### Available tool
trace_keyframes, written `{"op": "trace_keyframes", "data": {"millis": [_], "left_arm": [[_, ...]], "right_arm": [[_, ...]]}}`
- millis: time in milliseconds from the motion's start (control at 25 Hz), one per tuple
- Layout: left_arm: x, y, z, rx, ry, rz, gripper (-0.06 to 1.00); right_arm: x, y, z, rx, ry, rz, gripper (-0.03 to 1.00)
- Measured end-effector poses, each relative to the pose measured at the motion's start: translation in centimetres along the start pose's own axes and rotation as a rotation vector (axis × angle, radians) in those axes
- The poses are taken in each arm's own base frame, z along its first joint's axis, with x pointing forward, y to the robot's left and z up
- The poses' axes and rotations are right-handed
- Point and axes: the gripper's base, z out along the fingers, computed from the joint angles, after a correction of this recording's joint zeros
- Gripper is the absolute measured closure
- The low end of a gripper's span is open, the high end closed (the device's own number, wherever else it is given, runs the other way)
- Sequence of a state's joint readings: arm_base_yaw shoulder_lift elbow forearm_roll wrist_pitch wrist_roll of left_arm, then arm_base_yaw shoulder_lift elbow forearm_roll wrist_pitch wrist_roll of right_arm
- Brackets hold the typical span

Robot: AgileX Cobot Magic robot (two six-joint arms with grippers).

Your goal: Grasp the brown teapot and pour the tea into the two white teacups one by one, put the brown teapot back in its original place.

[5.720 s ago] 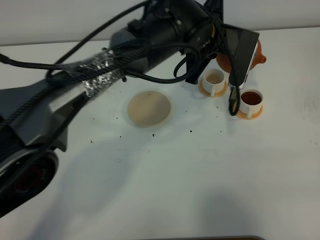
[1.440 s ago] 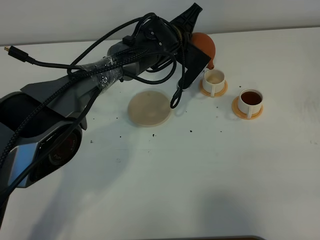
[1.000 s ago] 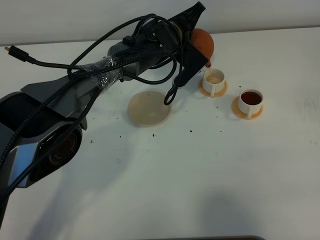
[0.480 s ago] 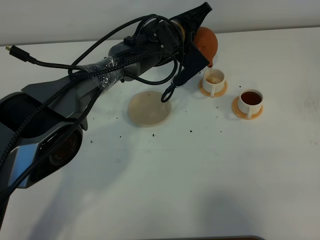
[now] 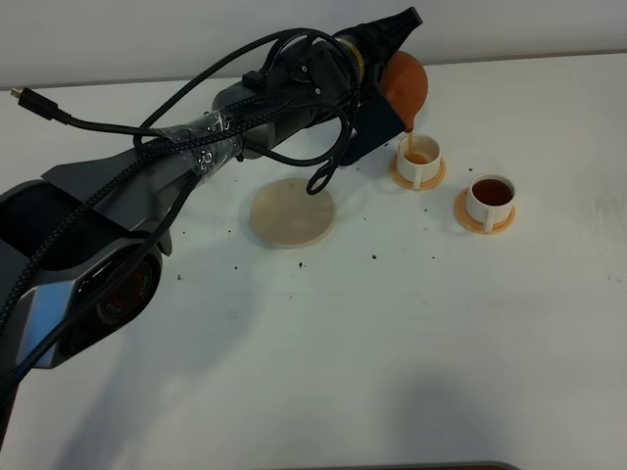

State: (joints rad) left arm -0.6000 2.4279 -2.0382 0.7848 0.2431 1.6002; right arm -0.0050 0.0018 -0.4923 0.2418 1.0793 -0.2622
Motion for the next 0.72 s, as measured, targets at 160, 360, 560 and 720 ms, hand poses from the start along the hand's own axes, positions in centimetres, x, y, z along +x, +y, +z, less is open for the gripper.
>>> {"op": "trace_keyframes", "data": {"millis": [160,360,560,720], "left_arm": [[0.01,0.24,0.0,-0.026,0.001,0.03,0.83],[-0.01,0.54,-0.02,-0.057,0.003,0.056,0.83],[-0.01,0.68,-0.03,-0.072,0.005,0.085,0.83],[0.0,0.78,-0.04,-0.083,0.007,0.108,0.83]], "right_arm": [[0.0,0.0,0.0,0.0,0.0,0.0,0.73],[0.0,0.0,0.0,0.0,0.0,0.0,0.73],[0.0,0.0,0.0,0.0,0.0,0.0,0.73],[0.0,0.0,0.0,0.0,0.0,0.0,0.73]]}}
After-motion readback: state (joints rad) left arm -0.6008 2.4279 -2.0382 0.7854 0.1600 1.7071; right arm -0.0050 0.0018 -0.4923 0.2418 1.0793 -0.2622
